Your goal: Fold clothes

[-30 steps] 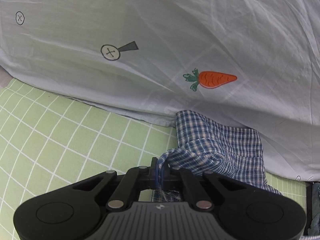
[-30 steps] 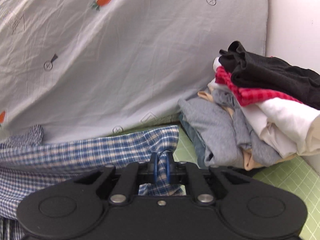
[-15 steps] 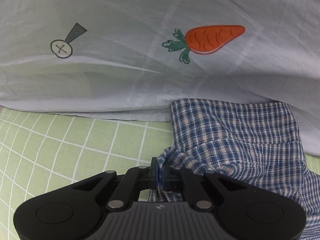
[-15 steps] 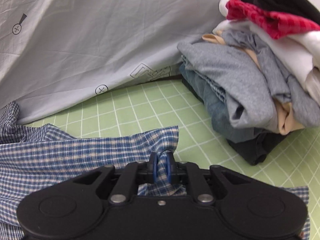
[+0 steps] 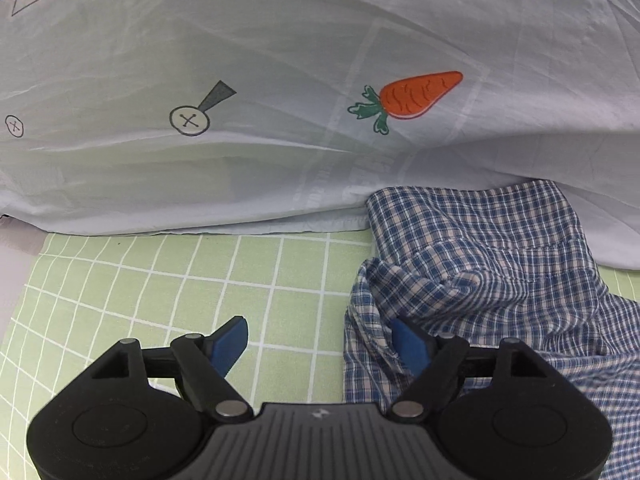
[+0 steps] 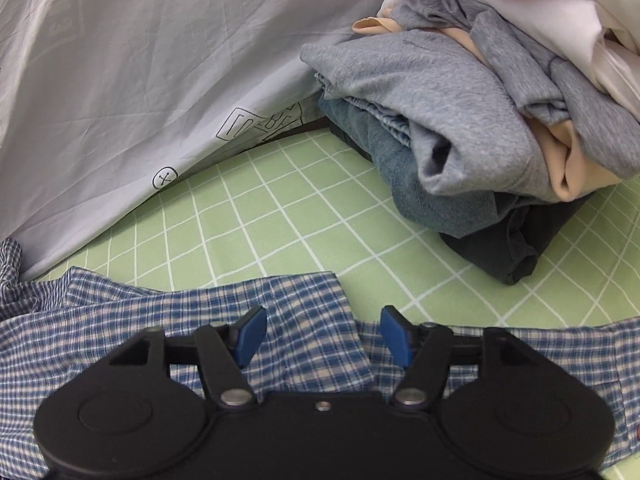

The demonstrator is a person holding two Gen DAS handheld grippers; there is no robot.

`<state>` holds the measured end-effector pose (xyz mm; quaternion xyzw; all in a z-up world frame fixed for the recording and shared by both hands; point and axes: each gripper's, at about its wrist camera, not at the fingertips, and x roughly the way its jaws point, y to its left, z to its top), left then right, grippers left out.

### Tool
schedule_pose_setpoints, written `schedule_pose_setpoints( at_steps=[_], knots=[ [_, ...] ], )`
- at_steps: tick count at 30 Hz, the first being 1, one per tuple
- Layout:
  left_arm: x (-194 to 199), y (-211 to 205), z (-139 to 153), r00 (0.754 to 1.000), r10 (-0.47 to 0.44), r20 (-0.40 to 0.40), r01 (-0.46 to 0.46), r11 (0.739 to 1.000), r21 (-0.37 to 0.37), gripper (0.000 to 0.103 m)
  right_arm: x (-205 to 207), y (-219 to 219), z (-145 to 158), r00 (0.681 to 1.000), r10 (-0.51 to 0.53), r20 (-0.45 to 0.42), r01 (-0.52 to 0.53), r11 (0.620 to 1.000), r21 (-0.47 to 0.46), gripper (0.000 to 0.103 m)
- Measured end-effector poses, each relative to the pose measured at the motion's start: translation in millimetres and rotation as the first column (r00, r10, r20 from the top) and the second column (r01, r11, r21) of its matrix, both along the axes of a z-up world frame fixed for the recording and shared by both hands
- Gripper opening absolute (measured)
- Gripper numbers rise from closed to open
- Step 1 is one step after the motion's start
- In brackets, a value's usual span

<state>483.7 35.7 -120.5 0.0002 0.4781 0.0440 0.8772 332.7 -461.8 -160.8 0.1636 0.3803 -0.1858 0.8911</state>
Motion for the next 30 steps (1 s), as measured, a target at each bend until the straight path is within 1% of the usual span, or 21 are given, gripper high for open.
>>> schedule_pose_setpoints(
  at_steps=[1,2,3,4,5,6,7,9,11,13,15,17,19,22,26,30],
  knots=[
    [-9,-2,2,1.0,-0.009,0.003,0.009,1.0,0.007,0.084,-1,0,-1,1.0,0.0,0.001,0.0,1.0,0.01,0.061],
    [-18,-3,3,1.0,-0.018,0.005,0.018,1.0,0.015,0.085,-2,0,-2,1.0,0.009,0.0,-0.009,1.0,0.017,0.055],
    [-27,-5,5,1.0,-0.028,0.008,0.027,0.999,0.022,0.085,-2,1,-2,1.0,0.02,-0.003,-0.019,1.0,0.02,0.051],
    [-36,-7,7,0.999,-0.037,0.01,0.037,0.999,0.029,0.085,-2,3,-3,0.999,0.037,-0.012,-0.037,0.999,0.013,0.043],
    [-44,-8,9,0.999,-0.046,0.004,0.046,0.999,0.028,0.085,-2,5,-3,0.998,0.057,-0.018,-0.057,0.998,0.002,0.031],
    [-50,-9,9,0.999,-0.052,0.001,0.052,0.998,0.024,0.085,-1,8,-2,0.997,0.08,-0.019,-0.08,0.997,-0.017,0.027],
    [-58,-9,9,0.999,-0.054,0.0,0.054,0.998,0.019,0.085,-1,11,0,0.994,0.104,-0.018,-0.104,0.994,-0.035,0.019],
    [-74,-12,10,0.998,-0.062,-0.006,0.062,0.998,0.014,0.085,-3,18,7,0.99,0.141,0.01,-0.14,0.988,-0.069,0.012],
    [-89,-14,11,0.998,-0.06,-0.02,0.06,0.998,0.014,0.085,-7,26,19,0.986,0.16,0.047,-0.155,0.983,-0.104,0.01],
    [-108,-17,11,0.997,-0.061,-0.045,0.061,0.998,-0.001,0.085,-15,36,35,0.975,0.195,0.105,-0.183,0.976,-0.119,0.01],
    [-127,-21,12,0.995,-0.072,-0.062,0.071,0.997,-0.025,0.085,-25,48,49,0.956,0.25,0.151,-0.236,0.966,-0.107,0.01],
    [-146,-27,11,0.992,-0.103,-0.076,0.1,0.994,-0.034,0.085,-34,64,60,0.936,0.305,0.175,-0.29,0.951,-0.108,0.01],
    [-171,-36,12,0.988,-0.13,-0.08,0.129,0.992,-0.012,0.085,-45,80,68,0.918,0.349,0.19,-0.333,0.936,-0.113,0.01],
    [-204,-47,16,0.985,-0.158,-0.073,0.16,0.987,0.023,0.085,-67,103,75,0.893,0.397,0.213,-0.387,0.918,-0.091,0.01],
    [-248,-55,31,0.981,-0.192,-0.032,0.194,0.98,0.039,0.085,-99,134,83,0.858,0.447,0.253,-0.451,0.892,-0.045,0.01],
    [-280,-58,42,0.977,-0.212,-0.004,0.211,0.976,0.06,0.085,-132,160,89,0.828,0.485,0.282,-0.505,0.863,0.0,0.01]
  ],
)
